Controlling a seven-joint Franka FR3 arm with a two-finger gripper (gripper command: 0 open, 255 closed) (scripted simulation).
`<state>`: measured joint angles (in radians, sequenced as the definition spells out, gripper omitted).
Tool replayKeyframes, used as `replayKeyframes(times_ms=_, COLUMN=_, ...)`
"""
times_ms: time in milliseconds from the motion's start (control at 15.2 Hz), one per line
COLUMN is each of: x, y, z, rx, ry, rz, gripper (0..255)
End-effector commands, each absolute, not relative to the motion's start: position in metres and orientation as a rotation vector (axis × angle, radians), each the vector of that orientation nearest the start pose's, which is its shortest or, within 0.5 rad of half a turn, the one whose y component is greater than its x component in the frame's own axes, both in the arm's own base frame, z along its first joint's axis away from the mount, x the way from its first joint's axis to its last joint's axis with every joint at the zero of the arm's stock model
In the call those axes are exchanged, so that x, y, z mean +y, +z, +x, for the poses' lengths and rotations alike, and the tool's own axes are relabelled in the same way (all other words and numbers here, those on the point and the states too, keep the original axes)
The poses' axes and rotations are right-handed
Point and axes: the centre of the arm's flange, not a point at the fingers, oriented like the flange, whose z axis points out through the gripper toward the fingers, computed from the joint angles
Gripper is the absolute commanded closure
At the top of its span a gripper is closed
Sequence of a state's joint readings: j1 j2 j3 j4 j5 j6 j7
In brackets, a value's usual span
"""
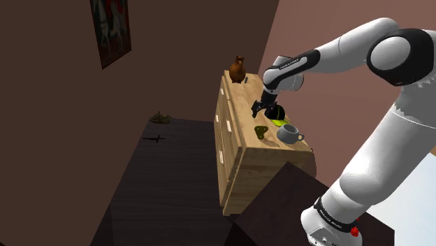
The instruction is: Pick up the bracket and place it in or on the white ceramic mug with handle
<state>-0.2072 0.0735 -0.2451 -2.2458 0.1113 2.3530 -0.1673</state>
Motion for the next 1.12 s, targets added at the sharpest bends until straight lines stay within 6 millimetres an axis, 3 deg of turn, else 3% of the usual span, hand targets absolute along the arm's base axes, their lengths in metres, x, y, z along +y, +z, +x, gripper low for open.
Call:
replayKeyframes(times_ms=0, x=-0.252, y=0.319, z=0.487, rx=0.607, ry=-0.078, rz=-3.037, gripper=0)
replayKeyframes(times_ms=1056, x=-0.403, y=0.178, z=0.514, rx=1.009, ry=-0.034, rz=-2.959, gripper=0)
